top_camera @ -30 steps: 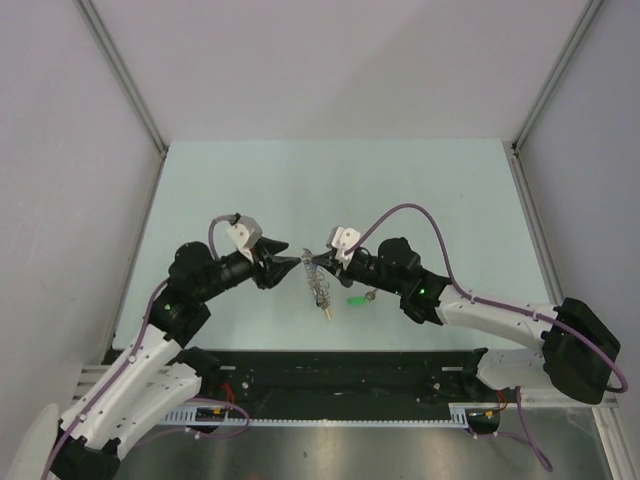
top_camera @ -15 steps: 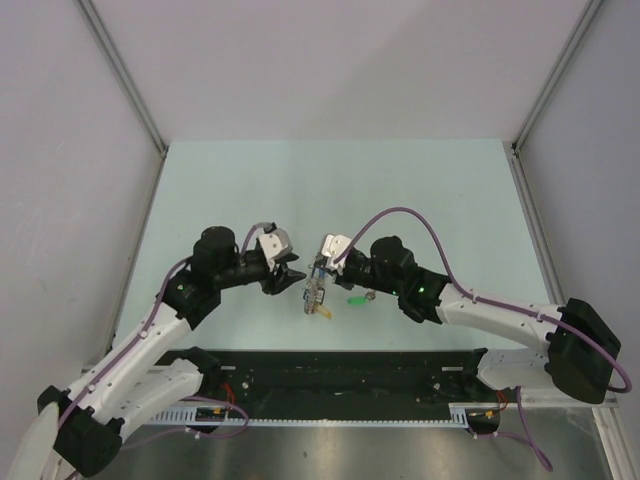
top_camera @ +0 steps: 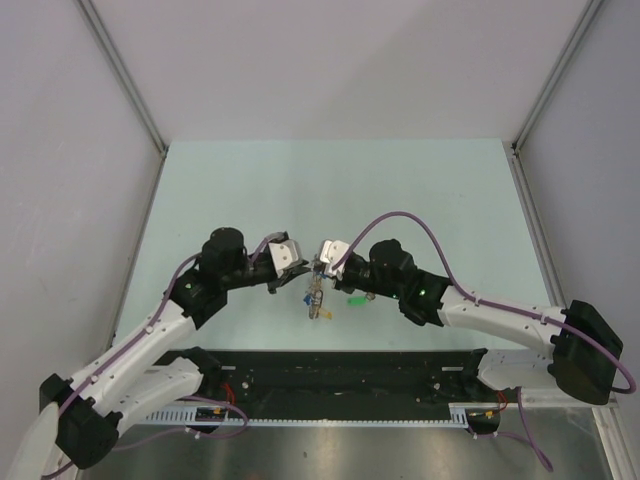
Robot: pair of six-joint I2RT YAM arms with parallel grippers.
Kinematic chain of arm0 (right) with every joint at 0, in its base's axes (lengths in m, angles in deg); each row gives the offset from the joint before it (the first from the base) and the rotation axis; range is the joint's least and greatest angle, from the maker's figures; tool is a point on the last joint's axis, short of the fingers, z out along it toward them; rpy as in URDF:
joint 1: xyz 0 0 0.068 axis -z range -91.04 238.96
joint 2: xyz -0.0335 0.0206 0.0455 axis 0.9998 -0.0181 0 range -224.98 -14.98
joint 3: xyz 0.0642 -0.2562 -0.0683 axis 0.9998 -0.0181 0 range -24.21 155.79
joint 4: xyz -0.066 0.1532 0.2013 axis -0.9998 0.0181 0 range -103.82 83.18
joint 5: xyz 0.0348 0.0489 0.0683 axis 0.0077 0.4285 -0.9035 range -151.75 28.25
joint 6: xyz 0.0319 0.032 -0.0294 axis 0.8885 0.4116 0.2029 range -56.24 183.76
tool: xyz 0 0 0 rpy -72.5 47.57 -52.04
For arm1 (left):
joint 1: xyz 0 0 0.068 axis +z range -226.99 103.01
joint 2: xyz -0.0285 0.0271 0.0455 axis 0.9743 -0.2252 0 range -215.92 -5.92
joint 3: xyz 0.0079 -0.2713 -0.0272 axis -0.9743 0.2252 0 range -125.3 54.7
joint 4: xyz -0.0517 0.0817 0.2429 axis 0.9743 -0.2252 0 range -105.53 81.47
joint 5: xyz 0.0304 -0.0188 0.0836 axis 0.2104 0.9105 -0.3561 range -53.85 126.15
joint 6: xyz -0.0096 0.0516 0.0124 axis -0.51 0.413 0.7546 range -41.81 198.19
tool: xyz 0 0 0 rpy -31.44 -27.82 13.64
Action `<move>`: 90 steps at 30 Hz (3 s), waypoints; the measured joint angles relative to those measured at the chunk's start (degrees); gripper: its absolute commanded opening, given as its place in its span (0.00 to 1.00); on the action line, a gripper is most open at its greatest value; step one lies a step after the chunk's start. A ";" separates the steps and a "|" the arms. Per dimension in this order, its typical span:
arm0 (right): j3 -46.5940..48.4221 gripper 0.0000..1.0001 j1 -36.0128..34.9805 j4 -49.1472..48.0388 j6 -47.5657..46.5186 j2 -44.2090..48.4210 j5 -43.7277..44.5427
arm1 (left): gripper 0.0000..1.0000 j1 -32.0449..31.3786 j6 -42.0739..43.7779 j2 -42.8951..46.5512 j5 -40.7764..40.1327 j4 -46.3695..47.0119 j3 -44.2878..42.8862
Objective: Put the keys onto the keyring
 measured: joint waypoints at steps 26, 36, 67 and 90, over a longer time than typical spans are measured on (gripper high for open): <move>0.02 0.00 -0.96 1.05 -0.94 0.20 0.87 | 0.01 -0.13 2.29 -4.81 2.47 -2.89 -0.92; 0.02 0.48 -0.52 1.03 0.66 1.27 0.76 | 0.00 -0.13 0.26 -4.66 2.56 -0.39 0.09; 1.03 0.38 29.16 17.53 24.61 -9.03 6.43 | 0.01 0.17 -12.20 -8.74 6.25 11.26 5.51; 2.99 0.23 27.89 20.35 24.76 -19.52 6.19 | 0.00 0.26 -12.20 -9.64 5.51 9.22 4.22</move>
